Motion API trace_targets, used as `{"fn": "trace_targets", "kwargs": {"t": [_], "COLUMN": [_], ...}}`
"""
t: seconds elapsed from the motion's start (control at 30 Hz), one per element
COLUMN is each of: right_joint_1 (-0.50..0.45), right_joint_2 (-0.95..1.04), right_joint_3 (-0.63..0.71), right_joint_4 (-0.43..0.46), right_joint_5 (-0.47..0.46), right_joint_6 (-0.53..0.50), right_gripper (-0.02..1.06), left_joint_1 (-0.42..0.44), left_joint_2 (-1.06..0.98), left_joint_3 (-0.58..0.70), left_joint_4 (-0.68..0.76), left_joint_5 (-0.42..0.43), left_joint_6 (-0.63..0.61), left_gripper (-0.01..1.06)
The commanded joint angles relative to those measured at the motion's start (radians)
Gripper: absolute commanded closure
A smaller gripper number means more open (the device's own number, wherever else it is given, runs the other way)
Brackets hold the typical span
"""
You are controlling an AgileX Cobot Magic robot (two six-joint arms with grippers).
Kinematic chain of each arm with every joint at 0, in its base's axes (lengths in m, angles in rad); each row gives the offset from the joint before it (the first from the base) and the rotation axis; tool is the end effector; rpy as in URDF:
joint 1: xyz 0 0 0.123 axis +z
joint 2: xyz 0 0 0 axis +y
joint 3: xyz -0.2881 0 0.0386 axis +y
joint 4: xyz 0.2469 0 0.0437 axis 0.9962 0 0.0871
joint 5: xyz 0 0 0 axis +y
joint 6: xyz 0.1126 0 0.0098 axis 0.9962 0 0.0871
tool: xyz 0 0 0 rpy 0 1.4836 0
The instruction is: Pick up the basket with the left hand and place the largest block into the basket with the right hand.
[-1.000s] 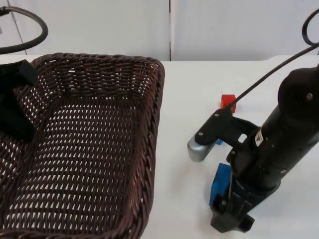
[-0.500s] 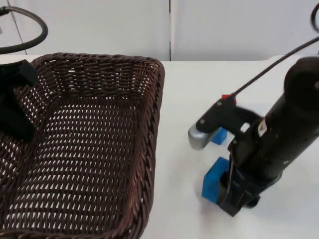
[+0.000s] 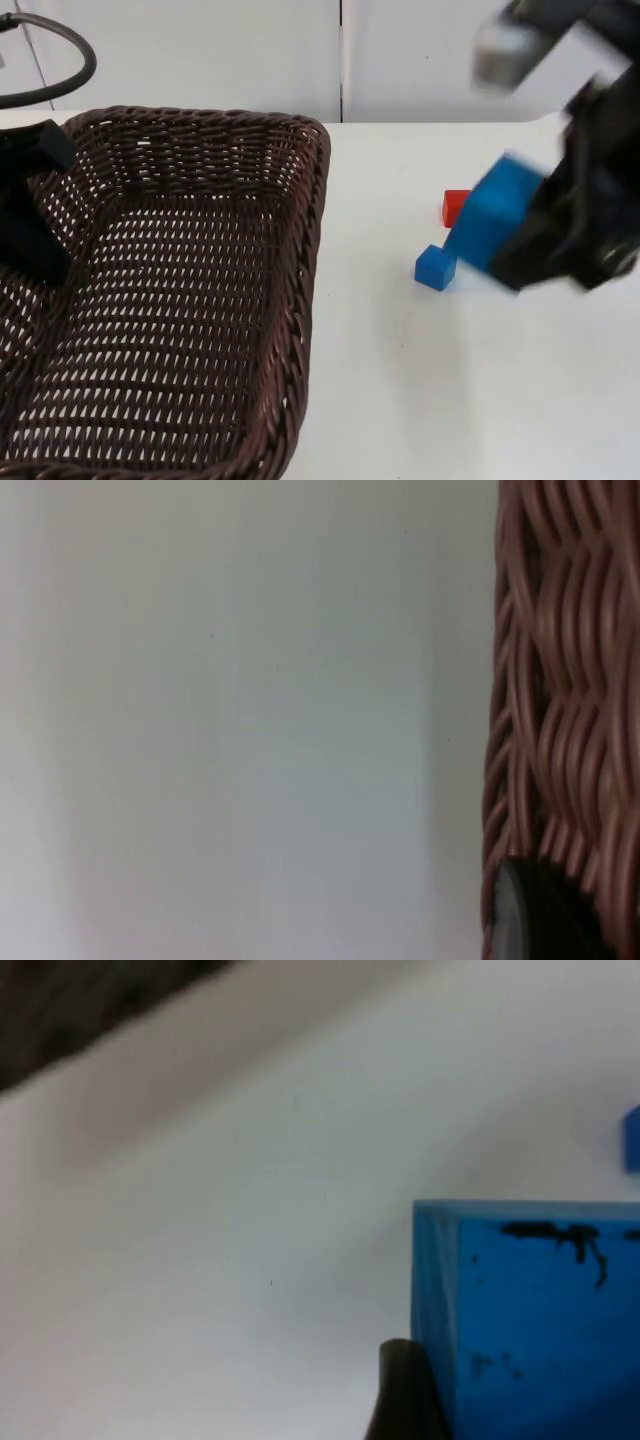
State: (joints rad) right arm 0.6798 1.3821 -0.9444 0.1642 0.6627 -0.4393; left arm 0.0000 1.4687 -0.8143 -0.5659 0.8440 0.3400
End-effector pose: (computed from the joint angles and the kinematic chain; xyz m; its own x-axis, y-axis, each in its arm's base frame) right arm 0.2154 0.1887 0.2531 -0.4228 -0.7313 -0.5352 -0.8357 0.5431 -0.0819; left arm 0.2565 -0.0453 0.1974 -0.9744 -0.0544 -0.2183 0.0391 0.9146 -0.4025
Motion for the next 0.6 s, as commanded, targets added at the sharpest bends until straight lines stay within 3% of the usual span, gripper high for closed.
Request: {"fn": "trace_targets", "kwargs": {"t": [0.0,0.2,0.57], "right_joint_1": [0.005,0.005,0.005], "right_joint_2": [-0.07,-0.285,-0.429], "right_joint_3": [-0.006,-0.006,-0.006], "right_joint_4": [-0.005,-0.005,-0.005], "right_joint_5": [0.027,0.033,0.03], "right_joint_6": [0.005,0.013,0.016], "right_gripper": [1.05,1.05,1.05], "left_joint_1": [0.002,0.002,0.002], "left_joint_2": [-0.015,-0.015,-0.015], "left_joint_3": [0.003,0.003,0.003], "left_joint_4": [-0.027,-0.027,-0.027], "left_joint_5": [0.006,0.006,0.006], "left_joint_6": [-0.006,-0.006,-0.006], "left_gripper": [1.05,1.05,1.05]}}
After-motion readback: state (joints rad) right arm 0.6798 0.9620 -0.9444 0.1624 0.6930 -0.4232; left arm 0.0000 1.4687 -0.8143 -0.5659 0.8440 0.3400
